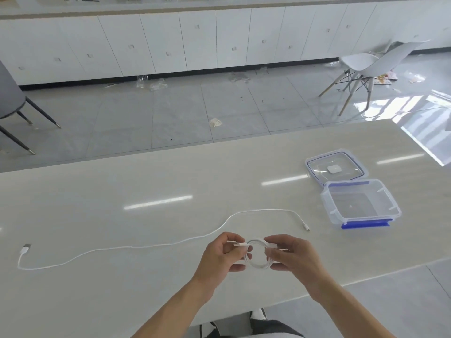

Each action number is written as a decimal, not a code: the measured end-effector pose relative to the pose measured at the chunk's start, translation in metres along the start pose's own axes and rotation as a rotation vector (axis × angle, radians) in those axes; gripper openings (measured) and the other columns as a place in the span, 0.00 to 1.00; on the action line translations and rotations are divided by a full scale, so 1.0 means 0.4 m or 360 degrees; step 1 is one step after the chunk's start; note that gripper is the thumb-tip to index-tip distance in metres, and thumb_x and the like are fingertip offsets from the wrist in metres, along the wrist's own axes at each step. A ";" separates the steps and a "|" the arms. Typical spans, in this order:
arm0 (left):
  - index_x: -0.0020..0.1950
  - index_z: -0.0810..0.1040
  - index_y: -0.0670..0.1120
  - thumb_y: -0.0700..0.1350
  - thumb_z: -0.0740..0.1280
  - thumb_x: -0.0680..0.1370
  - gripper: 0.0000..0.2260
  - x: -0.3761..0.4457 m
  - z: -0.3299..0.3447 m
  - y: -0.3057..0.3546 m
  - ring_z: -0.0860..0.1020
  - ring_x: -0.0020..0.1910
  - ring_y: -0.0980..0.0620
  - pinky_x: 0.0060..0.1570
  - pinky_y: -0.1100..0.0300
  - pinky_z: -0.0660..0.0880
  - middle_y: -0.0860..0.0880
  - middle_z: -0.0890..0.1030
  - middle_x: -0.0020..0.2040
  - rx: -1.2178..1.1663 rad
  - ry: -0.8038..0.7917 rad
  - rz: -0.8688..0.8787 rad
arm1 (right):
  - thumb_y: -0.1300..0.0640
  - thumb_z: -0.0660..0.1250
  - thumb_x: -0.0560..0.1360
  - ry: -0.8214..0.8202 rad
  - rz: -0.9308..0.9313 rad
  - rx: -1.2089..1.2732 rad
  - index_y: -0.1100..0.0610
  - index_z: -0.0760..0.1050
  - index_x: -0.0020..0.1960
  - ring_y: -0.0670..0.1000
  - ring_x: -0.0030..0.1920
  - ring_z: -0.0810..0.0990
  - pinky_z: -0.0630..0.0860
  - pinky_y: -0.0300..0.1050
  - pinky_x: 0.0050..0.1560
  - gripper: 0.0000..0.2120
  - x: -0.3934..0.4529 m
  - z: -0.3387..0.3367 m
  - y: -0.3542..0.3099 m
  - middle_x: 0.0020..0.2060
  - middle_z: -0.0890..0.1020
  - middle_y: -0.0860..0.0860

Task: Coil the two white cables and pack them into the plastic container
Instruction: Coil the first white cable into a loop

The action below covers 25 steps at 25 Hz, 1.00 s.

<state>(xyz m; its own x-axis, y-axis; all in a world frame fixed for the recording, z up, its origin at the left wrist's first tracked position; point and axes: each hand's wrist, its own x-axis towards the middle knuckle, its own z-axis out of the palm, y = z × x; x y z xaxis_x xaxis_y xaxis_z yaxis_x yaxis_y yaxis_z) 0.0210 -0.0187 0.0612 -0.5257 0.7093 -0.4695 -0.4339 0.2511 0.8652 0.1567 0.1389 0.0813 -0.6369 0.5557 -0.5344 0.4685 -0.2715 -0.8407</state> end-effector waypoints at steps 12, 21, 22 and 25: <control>0.48 0.82 0.44 0.43 0.72 0.74 0.05 0.195 0.244 -0.106 0.85 0.39 0.52 0.42 0.59 0.83 0.49 0.86 0.39 0.0337 -0.0057 -0.0241 | 0.61 0.71 0.77 0.0163 0.0264 -0.0051 0.53 0.87 0.51 0.45 0.34 0.84 0.84 0.39 0.37 0.08 0.075 -0.255 0.170 0.44 0.88 0.59; 0.45 0.82 0.47 0.40 0.71 0.75 0.03 0.346 0.419 -0.185 0.83 0.37 0.50 0.42 0.54 0.84 0.47 0.85 0.43 0.0579 0.0191 -0.0398 | 0.57 0.72 0.75 0.0222 0.0261 -0.0612 0.50 0.86 0.52 0.46 0.35 0.80 0.80 0.39 0.35 0.08 0.219 -0.413 0.248 0.42 0.85 0.50; 0.44 0.83 0.49 0.41 0.71 0.74 0.03 0.349 0.426 -0.191 0.83 0.35 0.51 0.44 0.52 0.85 0.49 0.85 0.41 0.0648 0.0212 -0.0371 | 0.55 0.72 0.74 0.0224 0.0227 -0.0696 0.47 0.85 0.51 0.44 0.37 0.79 0.79 0.39 0.38 0.08 0.226 -0.419 0.252 0.42 0.84 0.46; 0.40 0.82 0.54 0.44 0.72 0.71 0.04 0.349 0.437 -0.204 0.80 0.29 0.55 0.41 0.51 0.84 0.57 0.83 0.32 0.0821 0.0253 -0.0297 | 0.52 0.71 0.74 0.0218 0.0116 -0.0919 0.45 0.85 0.53 0.45 0.42 0.79 0.72 0.36 0.41 0.09 0.235 -0.422 0.266 0.45 0.82 0.45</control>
<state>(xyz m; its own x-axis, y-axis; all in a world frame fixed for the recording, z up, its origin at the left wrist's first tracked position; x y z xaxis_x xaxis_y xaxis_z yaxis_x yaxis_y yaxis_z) 0.1109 0.1750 -0.0443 -0.5952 0.5242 -0.6090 -0.1375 0.6803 0.7199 0.2499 0.2951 -0.0435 -0.5235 0.6584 -0.5407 0.7896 0.1366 -0.5982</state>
